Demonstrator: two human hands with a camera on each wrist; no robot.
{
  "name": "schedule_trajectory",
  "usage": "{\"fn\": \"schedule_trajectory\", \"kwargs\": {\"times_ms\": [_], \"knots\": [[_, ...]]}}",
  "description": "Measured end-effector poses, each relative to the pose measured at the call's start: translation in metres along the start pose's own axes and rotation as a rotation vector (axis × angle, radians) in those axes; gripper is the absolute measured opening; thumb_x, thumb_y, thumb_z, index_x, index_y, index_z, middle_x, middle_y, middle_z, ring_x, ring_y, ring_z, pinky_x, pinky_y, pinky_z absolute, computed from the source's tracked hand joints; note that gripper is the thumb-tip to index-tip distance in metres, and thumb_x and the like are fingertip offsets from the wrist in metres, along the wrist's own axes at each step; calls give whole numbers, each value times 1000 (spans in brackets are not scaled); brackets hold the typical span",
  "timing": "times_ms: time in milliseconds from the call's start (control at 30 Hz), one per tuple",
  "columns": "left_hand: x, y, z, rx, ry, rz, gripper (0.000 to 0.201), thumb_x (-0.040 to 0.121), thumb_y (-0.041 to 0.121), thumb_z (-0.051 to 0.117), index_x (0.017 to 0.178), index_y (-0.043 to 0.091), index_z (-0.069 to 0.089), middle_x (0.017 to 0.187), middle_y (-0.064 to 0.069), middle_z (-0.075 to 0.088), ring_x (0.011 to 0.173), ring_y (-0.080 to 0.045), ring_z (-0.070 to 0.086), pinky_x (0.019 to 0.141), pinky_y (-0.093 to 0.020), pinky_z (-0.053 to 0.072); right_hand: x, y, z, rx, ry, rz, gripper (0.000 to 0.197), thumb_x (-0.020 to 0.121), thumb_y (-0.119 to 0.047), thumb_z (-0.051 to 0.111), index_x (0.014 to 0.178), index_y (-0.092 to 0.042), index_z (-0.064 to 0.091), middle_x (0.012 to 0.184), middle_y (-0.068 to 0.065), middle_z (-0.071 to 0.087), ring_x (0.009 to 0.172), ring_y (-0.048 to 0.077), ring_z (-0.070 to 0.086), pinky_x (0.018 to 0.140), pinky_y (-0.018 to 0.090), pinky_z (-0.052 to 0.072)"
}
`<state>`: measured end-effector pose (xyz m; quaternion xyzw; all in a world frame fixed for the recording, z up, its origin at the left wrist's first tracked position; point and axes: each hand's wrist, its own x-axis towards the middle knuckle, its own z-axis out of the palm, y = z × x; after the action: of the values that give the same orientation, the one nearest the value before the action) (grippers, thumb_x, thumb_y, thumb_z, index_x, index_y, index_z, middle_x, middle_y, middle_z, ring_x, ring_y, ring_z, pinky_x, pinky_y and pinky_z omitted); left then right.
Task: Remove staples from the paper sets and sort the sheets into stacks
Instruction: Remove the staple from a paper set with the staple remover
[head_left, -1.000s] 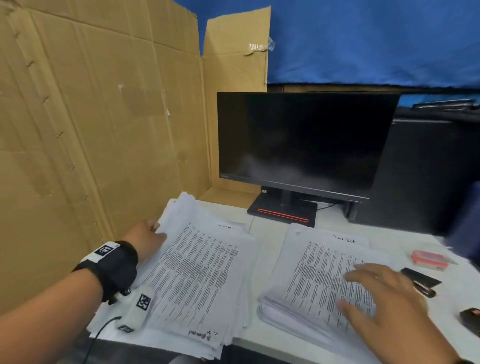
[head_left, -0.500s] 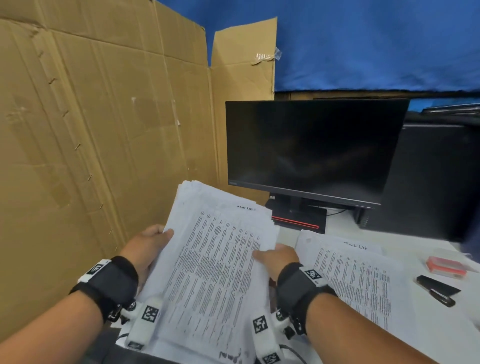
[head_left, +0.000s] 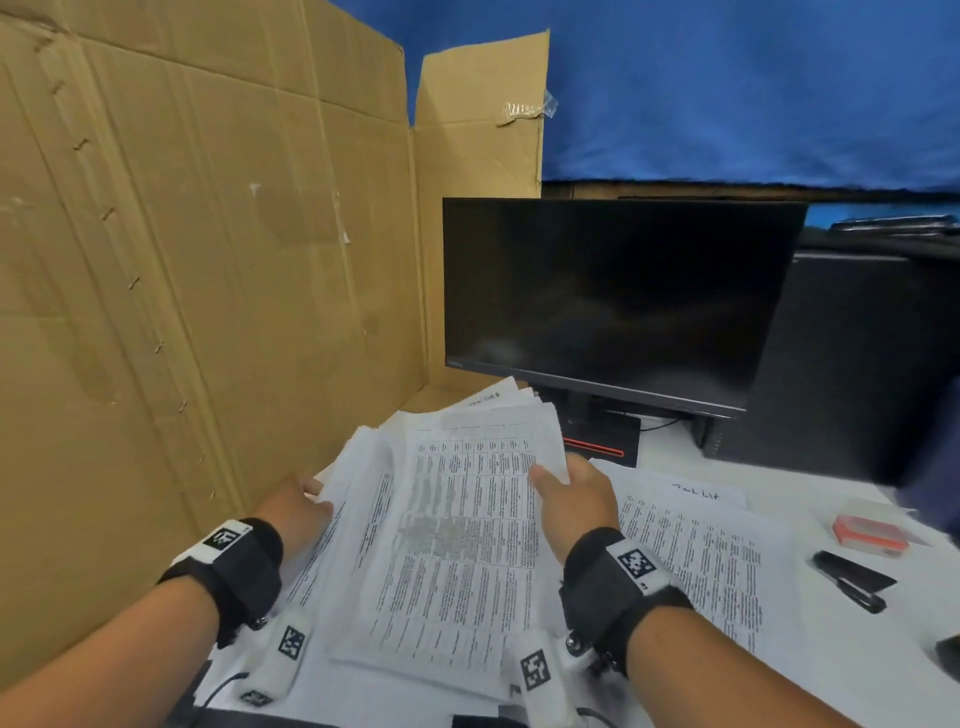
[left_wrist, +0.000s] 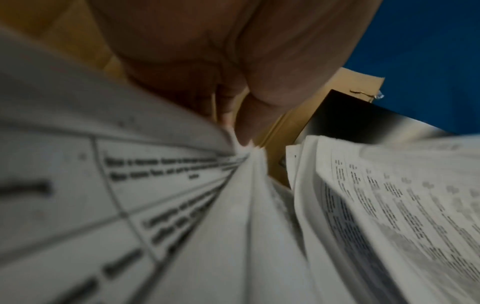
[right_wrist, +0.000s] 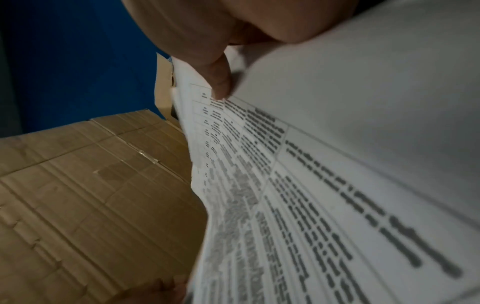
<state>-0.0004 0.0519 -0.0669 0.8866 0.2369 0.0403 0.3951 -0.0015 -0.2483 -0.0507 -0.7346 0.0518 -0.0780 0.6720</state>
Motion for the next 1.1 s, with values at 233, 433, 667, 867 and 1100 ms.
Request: {"fn": "schedule_trajectory", "kwargs": {"times_ms": [233,433,667,867,1100], "knots": [[-57,64,-12,-215,-127,361,52,101,58,46,141,24,49,130,9,62,114,-19,62,94,-34,47,-20,-42,-35,159,-18,-176,13,98,-19,62,104,-28,69,100,-7,77,95,13,73,88,37,58],[-124,138,-1,-961,-185,483,39,106,43,48,124,16,69,118,-7,77,111,-29,73,100,-53,54,-34,-87,-91,178,93,-434,20,96,-29,65,116,-27,68,108,-13,75,100,4,71,87,30,56],[-170,166,62,-778,-99,672,26,103,31,53,126,37,61,121,12,74,114,-14,70,99,-48,55,-50,-76,-155,-25,169,-575,37,95,-3,58,123,-26,56,112,-18,69,101,-7,65,75,9,51],[-163,151,93,-902,-151,349,26,101,12,57,110,29,75,108,6,80,104,-21,75,98,-51,57,-39,-22,-204,-208,119,-361,27,95,-55,52,105,-31,59,102,-14,69,96,3,64,77,24,47],[-162,134,83,-1012,-229,223,31,100,0,55,117,18,73,109,-6,80,104,-30,75,98,-57,55,37,40,-260,-1462,-62,264,49,95,-41,53,138,-16,53,136,5,60,122,25,59,101,30,46]]}}
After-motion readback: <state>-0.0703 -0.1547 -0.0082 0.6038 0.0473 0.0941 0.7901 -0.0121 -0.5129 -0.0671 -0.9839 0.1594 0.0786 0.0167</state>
